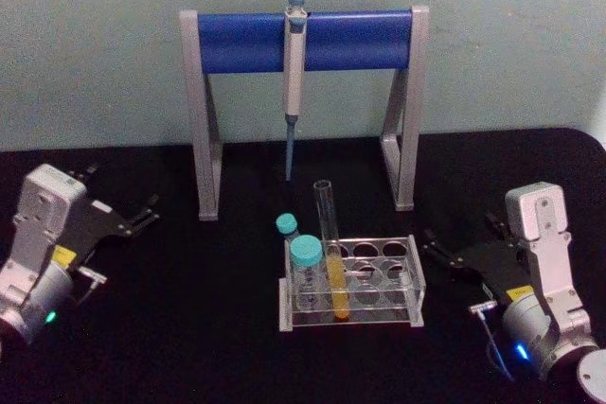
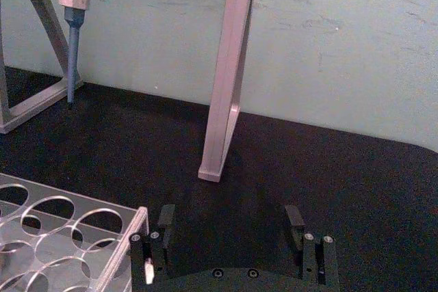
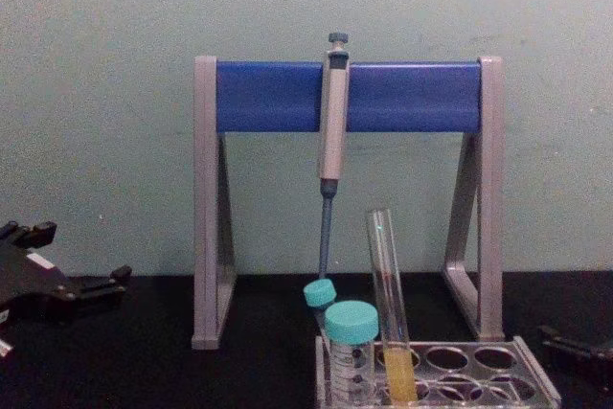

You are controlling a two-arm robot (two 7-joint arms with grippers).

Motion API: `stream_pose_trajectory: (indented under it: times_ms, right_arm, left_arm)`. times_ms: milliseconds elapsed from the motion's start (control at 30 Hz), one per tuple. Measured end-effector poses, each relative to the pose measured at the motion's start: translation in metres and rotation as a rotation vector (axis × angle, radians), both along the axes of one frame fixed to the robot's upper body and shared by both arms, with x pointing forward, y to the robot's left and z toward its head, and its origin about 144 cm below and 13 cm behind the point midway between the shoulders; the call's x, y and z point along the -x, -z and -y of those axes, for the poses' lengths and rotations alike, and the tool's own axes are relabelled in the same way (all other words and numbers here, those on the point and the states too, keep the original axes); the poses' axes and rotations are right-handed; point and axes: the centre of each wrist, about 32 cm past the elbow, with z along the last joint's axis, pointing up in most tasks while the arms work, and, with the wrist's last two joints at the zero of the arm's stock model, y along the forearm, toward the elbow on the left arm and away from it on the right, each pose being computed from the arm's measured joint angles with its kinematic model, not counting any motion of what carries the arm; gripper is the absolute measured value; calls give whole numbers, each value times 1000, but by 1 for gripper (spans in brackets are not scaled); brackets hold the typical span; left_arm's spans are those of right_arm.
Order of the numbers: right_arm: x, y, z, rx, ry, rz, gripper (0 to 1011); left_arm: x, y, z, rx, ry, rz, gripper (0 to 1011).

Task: Pick up the test tube from the test tube rack, shake it, then place it back into the test tube rack.

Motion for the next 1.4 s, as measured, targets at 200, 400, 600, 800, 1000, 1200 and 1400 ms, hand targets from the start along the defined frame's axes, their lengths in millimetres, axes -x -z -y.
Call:
stream_pose_trajectory:
  times_ms: [200, 400, 600, 800, 1000, 1200, 1400]
  right_arm:
    - [0, 0, 0, 0, -2, 0, 1000]
    - [0, 0, 0, 0, -3, 1, 1000]
    - [0, 0, 0, 1, -4, 2, 1000]
    - [0, 0, 0, 1, -5, 2, 1000]
    - [0, 0, 0, 1, -5, 2, 1000]
    - [0, 0, 0, 0, -5, 2, 1000]
    - [0, 0, 0, 0, -5, 2, 1000]
  left_arm:
    - [0, 0, 0, 0, 0, 0, 1001]
    - [0, 0, 0, 0, 0, 0, 1001]
    - [0, 0, 0, 0, 0, 0, 1001]
    - [0, 0, 0, 0, 0, 0, 1001]
    - [0, 0, 0, 0, 0, 0, 1001]
    - [0, 0, 0, 0, 0, 0, 1001]
    - [0, 0, 0, 0, 0, 0, 1001]
